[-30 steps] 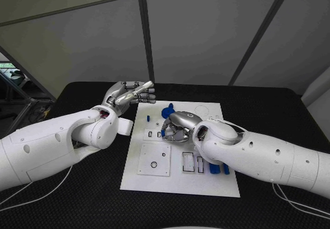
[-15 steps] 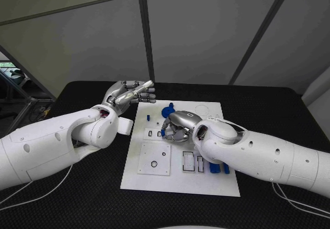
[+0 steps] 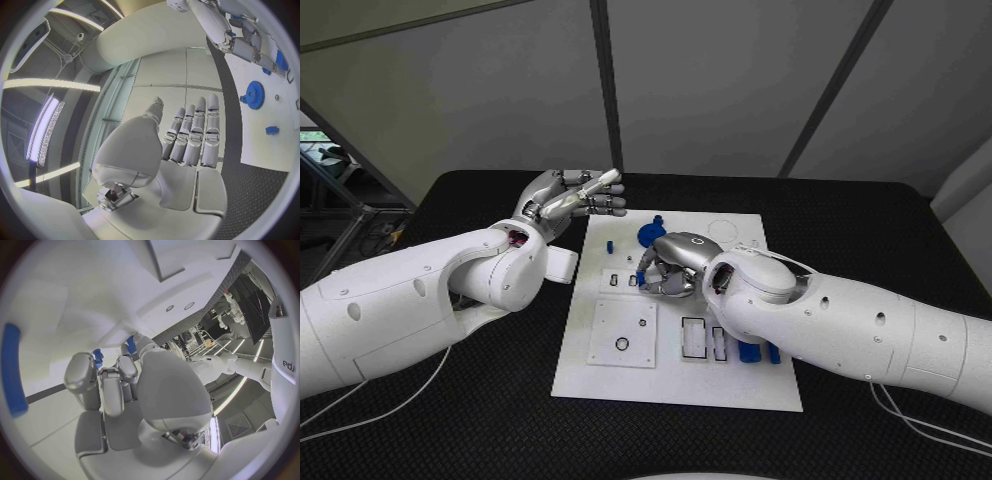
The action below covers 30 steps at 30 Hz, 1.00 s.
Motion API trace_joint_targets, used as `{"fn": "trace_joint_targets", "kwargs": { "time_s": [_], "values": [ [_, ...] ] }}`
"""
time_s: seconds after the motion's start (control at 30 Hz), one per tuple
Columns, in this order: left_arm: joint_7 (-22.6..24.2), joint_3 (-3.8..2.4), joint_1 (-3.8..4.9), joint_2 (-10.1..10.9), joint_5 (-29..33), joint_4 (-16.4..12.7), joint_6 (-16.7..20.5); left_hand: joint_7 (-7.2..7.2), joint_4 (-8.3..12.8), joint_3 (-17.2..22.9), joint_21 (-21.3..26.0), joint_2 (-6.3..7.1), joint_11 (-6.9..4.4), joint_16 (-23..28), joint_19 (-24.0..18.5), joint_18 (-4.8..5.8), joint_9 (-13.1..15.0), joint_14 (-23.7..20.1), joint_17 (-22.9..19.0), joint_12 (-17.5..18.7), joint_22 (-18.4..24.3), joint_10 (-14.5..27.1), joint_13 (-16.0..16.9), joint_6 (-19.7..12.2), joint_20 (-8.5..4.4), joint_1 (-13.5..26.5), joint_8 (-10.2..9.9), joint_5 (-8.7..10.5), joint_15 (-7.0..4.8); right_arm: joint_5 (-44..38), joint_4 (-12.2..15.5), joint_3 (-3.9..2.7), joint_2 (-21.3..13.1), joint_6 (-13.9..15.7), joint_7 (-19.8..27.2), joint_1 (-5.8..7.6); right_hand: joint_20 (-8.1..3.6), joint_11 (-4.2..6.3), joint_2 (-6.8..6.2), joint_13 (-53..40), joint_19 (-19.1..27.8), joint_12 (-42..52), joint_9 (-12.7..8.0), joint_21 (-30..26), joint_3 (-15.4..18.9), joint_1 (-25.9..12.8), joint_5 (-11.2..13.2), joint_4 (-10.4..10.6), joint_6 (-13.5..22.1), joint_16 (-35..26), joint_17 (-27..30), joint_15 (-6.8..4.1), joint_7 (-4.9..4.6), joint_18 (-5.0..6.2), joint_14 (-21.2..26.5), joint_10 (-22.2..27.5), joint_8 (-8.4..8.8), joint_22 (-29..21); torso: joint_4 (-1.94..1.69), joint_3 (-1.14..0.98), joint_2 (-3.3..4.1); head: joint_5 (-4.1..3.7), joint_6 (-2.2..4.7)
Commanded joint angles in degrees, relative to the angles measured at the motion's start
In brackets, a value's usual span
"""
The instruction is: Assemble the parts on the task board
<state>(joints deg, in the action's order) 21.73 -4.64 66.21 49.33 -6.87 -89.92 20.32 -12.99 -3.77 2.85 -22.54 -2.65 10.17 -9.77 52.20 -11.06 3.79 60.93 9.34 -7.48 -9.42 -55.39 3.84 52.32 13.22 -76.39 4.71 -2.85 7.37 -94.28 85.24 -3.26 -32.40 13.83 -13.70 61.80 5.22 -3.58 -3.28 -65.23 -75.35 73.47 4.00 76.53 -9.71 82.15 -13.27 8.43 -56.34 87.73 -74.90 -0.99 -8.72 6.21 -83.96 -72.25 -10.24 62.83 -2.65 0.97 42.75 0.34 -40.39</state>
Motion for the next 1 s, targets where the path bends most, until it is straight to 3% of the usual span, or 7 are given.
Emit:
{"fn": "trace_joint_targets", "kwargs": {
  "time_s": [0.03,1.0],
  "values": [
    [0.1,-0.05,0.09,0.0,0.0,-0.1,-0.8,-0.68,0.2,0.0,-0.3,-0.22,0.43,0.3,0.3,0.67,-0.1,0.1,0.1,0.4,0.1,0.1,0.0,-0.3,0.11,-0.4,-0.2,-0.17,0.15,-0.9,-0.4,0.37,-0.1,-2.3,-2.1,-0.34,0.29,-0.24,-0.47,0.4,0.2,-0.6,-0.1,-0.4,-0.5,-0.5,0.1,0.0,0.9,0.3,-10.6,0.50,-0.09,-0.94,-5.1,0.7,0.46,-0.1,-0.04,0.02,-0.02,-0.03,-0.01],
    [0.0,-0.05,0.09,0.0,0.0,0.0,-0.9,-0.71,0.2,0.0,-0.3,-0.22,0.45,0.4,0.3,0.67,-0.1,0.0,0.1,0.4,0.1,0.1,0.0,-0.3,0.12,-0.3,-0.3,-0.17,0.17,-1.0,-0.3,0.37,-0.1,-2.1,-2.4,-0.34,1.43,-1.45,-2.68,4.1,1.2,-3.3,-0.2,-1.2,0.3,-2.4,0.9,0.5,5.5,0.3,-10.5,1.60,-1.31,-0.66,-5.0,4.5,2.80,-1.4,-0.01,0.01,-0.01,0.00,-0.06]
  ]
}}
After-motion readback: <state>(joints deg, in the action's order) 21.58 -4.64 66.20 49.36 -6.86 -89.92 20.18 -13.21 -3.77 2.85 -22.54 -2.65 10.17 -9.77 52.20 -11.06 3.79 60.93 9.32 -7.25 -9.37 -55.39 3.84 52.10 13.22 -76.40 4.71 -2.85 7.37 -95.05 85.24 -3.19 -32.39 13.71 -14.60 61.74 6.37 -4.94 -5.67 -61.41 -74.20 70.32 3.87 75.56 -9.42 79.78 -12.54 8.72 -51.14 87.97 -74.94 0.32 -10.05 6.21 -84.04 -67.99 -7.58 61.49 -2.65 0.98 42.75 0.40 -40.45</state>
